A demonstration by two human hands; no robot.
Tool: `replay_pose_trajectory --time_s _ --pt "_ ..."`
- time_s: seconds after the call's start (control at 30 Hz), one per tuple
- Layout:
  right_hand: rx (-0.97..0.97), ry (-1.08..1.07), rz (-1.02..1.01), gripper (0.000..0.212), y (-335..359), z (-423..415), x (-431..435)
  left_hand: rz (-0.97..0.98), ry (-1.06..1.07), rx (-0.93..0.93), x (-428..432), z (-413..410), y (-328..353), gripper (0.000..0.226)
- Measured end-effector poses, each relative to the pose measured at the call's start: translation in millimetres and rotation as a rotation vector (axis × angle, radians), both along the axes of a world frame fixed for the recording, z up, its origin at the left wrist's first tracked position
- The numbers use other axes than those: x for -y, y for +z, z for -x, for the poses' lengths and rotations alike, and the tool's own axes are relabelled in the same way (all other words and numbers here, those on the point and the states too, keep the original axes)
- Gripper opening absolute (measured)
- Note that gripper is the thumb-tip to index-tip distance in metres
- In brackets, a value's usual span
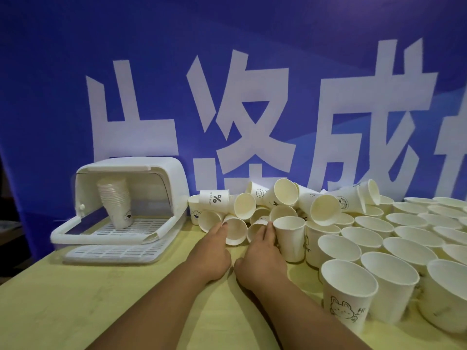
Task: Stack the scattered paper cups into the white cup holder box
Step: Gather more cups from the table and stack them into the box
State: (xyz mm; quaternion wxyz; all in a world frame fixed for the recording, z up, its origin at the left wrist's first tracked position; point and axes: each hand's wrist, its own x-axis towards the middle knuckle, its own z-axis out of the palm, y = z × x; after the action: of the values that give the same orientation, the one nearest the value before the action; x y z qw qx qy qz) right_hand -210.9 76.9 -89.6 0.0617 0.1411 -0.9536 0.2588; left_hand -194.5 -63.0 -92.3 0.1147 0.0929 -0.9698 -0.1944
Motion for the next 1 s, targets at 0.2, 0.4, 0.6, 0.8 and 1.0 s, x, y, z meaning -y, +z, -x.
replay_pose_trajectory --time_s 0.2,0.4,0.6,0.8,1.0 --pt "-0.149 -0.003 0.094 0.092 4.0 -4.6 -0.4 -0.052 0.150 -0.220 2.0 -25.9 21.3 0.070" --pt "-0.322 -0.049 0.303 0.067 11.8 -8.8 -2.8 -0.035 0.265 -0.329 20.7 -42.3 47.6 0.052" --pt "-0.242 0.020 0.411 0.077 4.6 -9.3 -0.6 -0.132 0.188 -0.213 31.6 -40.6 46.2 0.078" --pt "-0.084 0.063 0.450 0.093 -1.6 -10.3 -3.9 -0.239 0.158 -0.083 36.3 -43.2 43.9 0.083" --pt "-0.025 0.099 0.566 0.061 -7.7 -7.2 -8.7 -0.204 0.174 -0.125 35.7 -51.8 55.2 0.064"
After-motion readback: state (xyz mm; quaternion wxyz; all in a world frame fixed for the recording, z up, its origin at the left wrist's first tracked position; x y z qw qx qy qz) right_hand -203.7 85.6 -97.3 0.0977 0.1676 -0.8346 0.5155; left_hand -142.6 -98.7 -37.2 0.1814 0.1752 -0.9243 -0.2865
